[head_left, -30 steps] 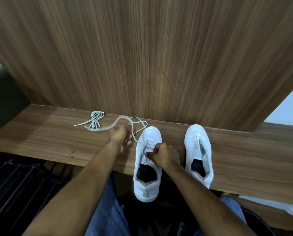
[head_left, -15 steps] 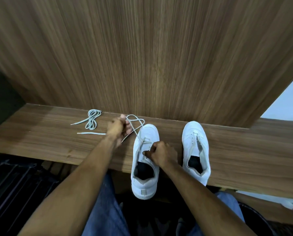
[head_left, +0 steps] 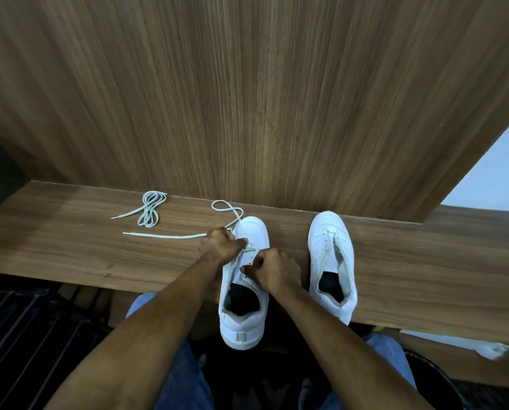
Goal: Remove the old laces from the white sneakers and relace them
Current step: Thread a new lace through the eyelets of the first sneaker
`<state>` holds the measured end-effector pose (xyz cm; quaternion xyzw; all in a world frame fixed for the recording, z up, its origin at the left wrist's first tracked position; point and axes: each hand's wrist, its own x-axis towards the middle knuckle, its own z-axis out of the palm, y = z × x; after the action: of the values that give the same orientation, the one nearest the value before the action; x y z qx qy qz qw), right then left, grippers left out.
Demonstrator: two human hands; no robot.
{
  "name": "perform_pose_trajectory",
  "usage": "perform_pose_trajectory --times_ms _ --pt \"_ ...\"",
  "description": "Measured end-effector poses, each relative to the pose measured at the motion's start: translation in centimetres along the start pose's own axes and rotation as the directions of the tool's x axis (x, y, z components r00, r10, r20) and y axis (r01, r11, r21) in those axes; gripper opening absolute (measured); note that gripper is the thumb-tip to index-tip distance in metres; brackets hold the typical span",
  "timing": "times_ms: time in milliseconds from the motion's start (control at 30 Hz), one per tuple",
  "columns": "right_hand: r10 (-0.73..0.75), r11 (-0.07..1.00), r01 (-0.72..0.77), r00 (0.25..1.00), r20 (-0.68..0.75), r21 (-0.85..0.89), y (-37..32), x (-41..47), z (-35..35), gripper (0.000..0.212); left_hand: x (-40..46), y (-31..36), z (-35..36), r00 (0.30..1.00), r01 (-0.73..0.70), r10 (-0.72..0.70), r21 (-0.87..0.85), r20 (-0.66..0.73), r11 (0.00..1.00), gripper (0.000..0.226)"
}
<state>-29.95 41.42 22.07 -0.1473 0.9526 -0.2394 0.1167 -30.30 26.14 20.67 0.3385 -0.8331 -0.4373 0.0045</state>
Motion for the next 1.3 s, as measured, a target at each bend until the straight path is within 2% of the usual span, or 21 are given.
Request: perform_pose_trajectory --times_ms 100,167,233,300,367,433,533,600,667,700,767,800,833,900,1000,1067,1100,1167,1200,1233,1300 --pt "0.003 1.0 -0.003 1.0 0.008 -0.003 0.1 0.1 0.3 0.036 -0.1 1.0 0.5 0.999 -0.048 0.048 -0.002 -0.019 0.999 0.023" --pt "-0.002 1.0 0.002 1.0 0.011 -0.027 0.1 0.0 0.4 0.037 -0.3 2.0 0.3 0.995 -0.092 0.099 -0.213 0.019 0.973 0.03" --pt "-0.002 1.0 0.002 1.0 0.024 -0.027 0.2 0.2 0.5 0.037 -0.7 3.4 -0.3 0.992 -0.073 0.116 -0.536 0.048 0.841 0.033" --pt "0.02 1.0 -0.019 0.998 0.054 -0.014 0.2 0.6 0.3 0.033 -1.0 5.3 -1.8 0.989 -0.048 0.128 -0.65 0.077 0.759 0.019" --pt "0.066 0.991 -0.077 0.992 0.109 0.105 0.5 1.2 -0.4 0.023 -1.7 7.5 -3.6 0.98 -0.079 0.177 -0.64 0.091 0.764 0.012" --pt "0.055 0.938 -0.095 0.99 0.128 0.333 0.7 1.8 -1.4 0.015 -2.5 9.5 -5.4 0.96 -0.181 0.271 -0.589 0.067 0.788 0.01" --pt "0.038 0.85 0.002 0.997 -0.066 0.526 0.6 2.7 -3.5 0.011 -3.0 10.9 -7.0 0.878 -0.395 0.466 -0.382 0.111 0.835 0.019" --pt "0.003 0.744 0.085 0.991 -0.13 0.663 -0.1 3.1 -5.1 0.036 -3.3 10.9 -7.3 0.825 -0.475 0.531 -0.273 0.194 0.837 0.023" --pt "-0.101 0.675 0.162 0.987 -0.127 0.72 -0.9 3.4 -6.5 0.048 -3.7 10.9 -7.2 0.795 -0.497 0.553 -0.256 0.249 0.829 0.021" --pt "-0.152 0.671 0.195 0.98 -0.125 0.715 -1.4 3.6 -7.1 0.041 -4.0 10.9 -7.1 0.786 -0.504 0.562 -0.259 0.257 0.824 0.02" --pt "-0.209 0.696 0.198 0.975 -0.07 0.69 -2.1 3.8 -7.8 0.01 -3.8 10.6 -6.9 0.785 -0.509 0.569 -0.267 0.244 0.818 0.015" --pt "-0.209 0.717 0.172 0.978 -0.027 0.676 -2.2 3.9 -8.0 0.007 -3.6 10.3 -6.9 0.796 -0.504 0.563 -0.271 0.221 0.82 0.014" --pt "-0.186 0.746 0.136 0.982 0.008 0.652 -1.9 3.9 -8.0 0.016 -3.3 10.2 -6.9 0.819 -0.5 0.55 -0.265 0.165 0.824 0.015" --pt "-0.128 0.808 0.063 0.989 0.07 0.586 -0.8 3.7 -8.0 0.025 -2.6 9.8 -7.2 0.87 -0.482 0.49 -0.281 -0.045 0.83 0.015" --pt "-0.011 0.847 -0.036 0.996 0.085 0.53 1.8 2.9 -8.2 0.028 -0.9 8.4 -8.1 0.936 -0.335 0.223 -0.491 -0.274 0.804 0.018" --pt "0.072 0.82 -0.109 0.994 0.088 0.562 3.3 2.7 -8.3 0.024 0.5 6.5 -8.3 0.928 -0.271 0.063 -0.551 -0.367 0.789 0.017" --pt "0.089 0.798 -0.129 0.991 0.096 0.589 3.9 2.7 -8.4 0.023 0.9 5.5 -8.3 0.914 -0.244 0.025 -0.5 -0.404 0.831 0.011" --pt "0.082 0.753 -0.143 0.989 0.124 0.642 4.3 2.6 -8.6 0.021 0.1 3.8 -7.8 0.881 -0.162 0.052 -0.196 -0.47 0.967 0.004" --pt "0.071 0.723 -0.148 0.988 0.14 0.674 4.4 2.6 -8.7 0.019 -0.5 3.3 -7.3 0.888 -0.171 0.109 -0.101 -0.448 0.98 0.005" --pt "0.062 0.687 -0.157 0.985 0.158 0.709 4.3 2.6 -8.8 0.017 -1.4 3.2 -6.4 0.911 -0.242 0.188 -0.107 -0.367 0.964 0.01" --pt "0.03 0.609 -0.169 0.981 0.19 0.775 3.5 2.4 -9.0 0.014 -3.1 3.2 -4.4 0.914 -0.405 0.396 -0.186 -0.086 0.895 0.016"
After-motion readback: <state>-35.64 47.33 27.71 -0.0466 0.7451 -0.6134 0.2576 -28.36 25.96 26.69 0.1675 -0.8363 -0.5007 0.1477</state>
